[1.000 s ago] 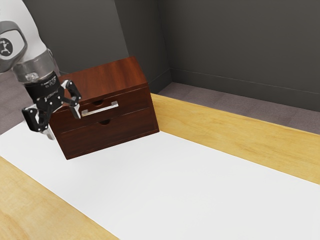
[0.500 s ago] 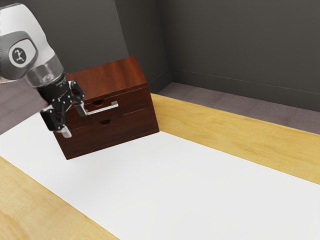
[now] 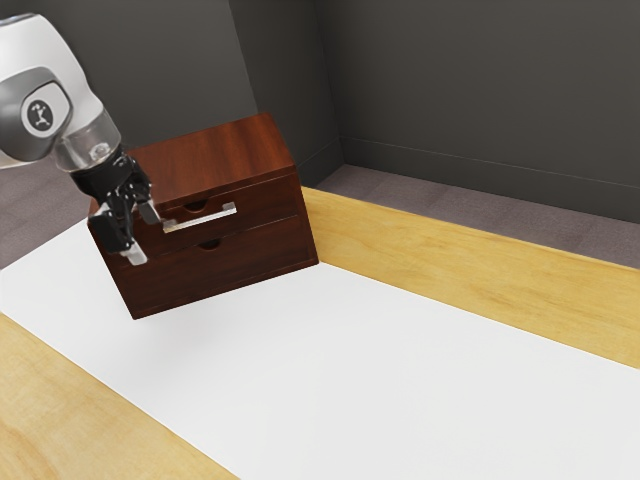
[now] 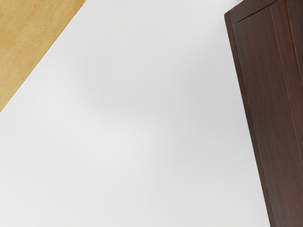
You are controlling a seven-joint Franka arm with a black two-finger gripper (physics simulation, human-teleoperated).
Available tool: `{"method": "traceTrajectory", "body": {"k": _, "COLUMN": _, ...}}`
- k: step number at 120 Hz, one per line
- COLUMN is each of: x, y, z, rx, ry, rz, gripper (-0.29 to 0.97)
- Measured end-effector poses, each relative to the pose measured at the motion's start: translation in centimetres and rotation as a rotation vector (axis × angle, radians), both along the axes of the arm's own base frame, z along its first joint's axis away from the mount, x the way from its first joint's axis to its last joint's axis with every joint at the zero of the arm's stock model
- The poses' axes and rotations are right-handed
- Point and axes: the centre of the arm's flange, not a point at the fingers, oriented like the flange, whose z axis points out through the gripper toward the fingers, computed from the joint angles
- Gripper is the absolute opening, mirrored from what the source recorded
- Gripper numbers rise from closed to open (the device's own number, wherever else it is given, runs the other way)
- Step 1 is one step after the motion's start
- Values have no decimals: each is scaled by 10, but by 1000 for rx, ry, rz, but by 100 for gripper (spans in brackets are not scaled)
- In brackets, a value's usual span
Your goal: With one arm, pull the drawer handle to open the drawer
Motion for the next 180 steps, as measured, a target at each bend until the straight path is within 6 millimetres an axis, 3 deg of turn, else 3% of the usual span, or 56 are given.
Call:
{"method": "traceTrajectory", "body": {"k": 11, "x": 3, "y": -2, "z": -4, "rx": -4, "ry": 5, "rz": 15, "gripper": 68}}
{"method": "traceTrajectory", "body": {"k": 25, "x": 12, "y": -21, "z": -4, "rx": -4, "ry": 2, "rz": -1, "gripper": 68}}
{"method": "traceTrajectory", "body": {"k": 38, "x": 33, "y": -39, "z": -18, "rx": -15, "ry": 0, "rz": -32, "gripper": 68}}
{"method": "traceTrajectory", "body": {"k": 53, "x": 55, "y": -53, "z": -17, "rx": -16, "ry": -30, "rz": -57, "gripper": 68}}
{"method": "traceTrajectory", "body": {"k": 60, "x": 60, "y": -46, "z": -17, "rx": -18, "ry": -40, "rz": -43, "gripper": 68}}
{"method": "traceTrajectory", "body": {"k": 74, "x": 56, "y": -8, "z": -21, "rx": -18, "ry": -50, "rz": 27, "gripper": 68}}
{"method": "traceTrajectory", "body": {"k": 82, "x": 58, "y": 4, "z": -22, "rx": -9, "ry": -55, "rz": 44, "gripper": 68}}
{"method": "traceTrajectory", "body": {"k": 102, "x": 71, "y": 2, "z": -30, "rx": 0, "ry": -54, "rz": 35, "gripper": 68}}
{"method": "traceTrajectory", "body": {"k": 180, "x": 86, "y": 16, "z": -47, "rx": -18, "ry": -43, "rz": 137, "gripper": 68}}
